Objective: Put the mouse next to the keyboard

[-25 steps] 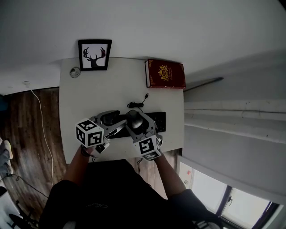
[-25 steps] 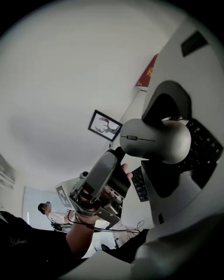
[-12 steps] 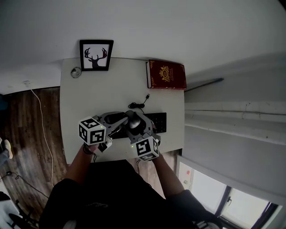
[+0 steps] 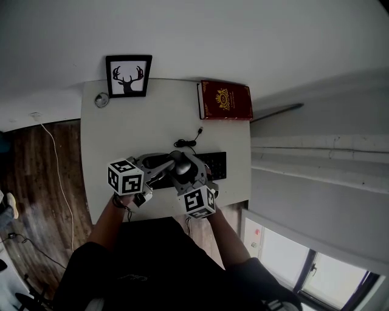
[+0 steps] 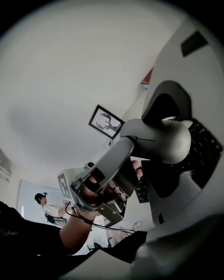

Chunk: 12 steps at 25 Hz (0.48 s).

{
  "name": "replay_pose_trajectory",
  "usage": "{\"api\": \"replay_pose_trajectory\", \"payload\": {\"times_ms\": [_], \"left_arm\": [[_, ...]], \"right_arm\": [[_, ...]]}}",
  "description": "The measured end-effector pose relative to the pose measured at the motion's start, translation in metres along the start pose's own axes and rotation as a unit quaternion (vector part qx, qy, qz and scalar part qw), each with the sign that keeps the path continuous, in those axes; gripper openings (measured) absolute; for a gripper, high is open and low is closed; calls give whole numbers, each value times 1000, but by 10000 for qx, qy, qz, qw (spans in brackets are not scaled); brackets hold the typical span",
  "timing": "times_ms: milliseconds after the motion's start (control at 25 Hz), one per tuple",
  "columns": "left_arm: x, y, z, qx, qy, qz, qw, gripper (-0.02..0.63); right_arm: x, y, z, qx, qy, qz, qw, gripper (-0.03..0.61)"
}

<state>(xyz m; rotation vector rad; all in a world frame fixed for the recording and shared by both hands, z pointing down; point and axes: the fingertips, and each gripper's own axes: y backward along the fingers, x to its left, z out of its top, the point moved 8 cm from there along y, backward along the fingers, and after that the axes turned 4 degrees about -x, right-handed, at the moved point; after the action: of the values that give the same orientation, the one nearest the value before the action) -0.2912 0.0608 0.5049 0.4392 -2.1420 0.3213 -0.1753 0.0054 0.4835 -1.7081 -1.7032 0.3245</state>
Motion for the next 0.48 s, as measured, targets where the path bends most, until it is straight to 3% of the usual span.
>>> {"api": "replay_pose_trajectory", "payload": {"times_ms": [480], "left_arm": [[1,1,4,-36,-36,-154,9999,79]], "right_arm": [[1,-4,-3,-23,-175,-201,9996,302]]}}
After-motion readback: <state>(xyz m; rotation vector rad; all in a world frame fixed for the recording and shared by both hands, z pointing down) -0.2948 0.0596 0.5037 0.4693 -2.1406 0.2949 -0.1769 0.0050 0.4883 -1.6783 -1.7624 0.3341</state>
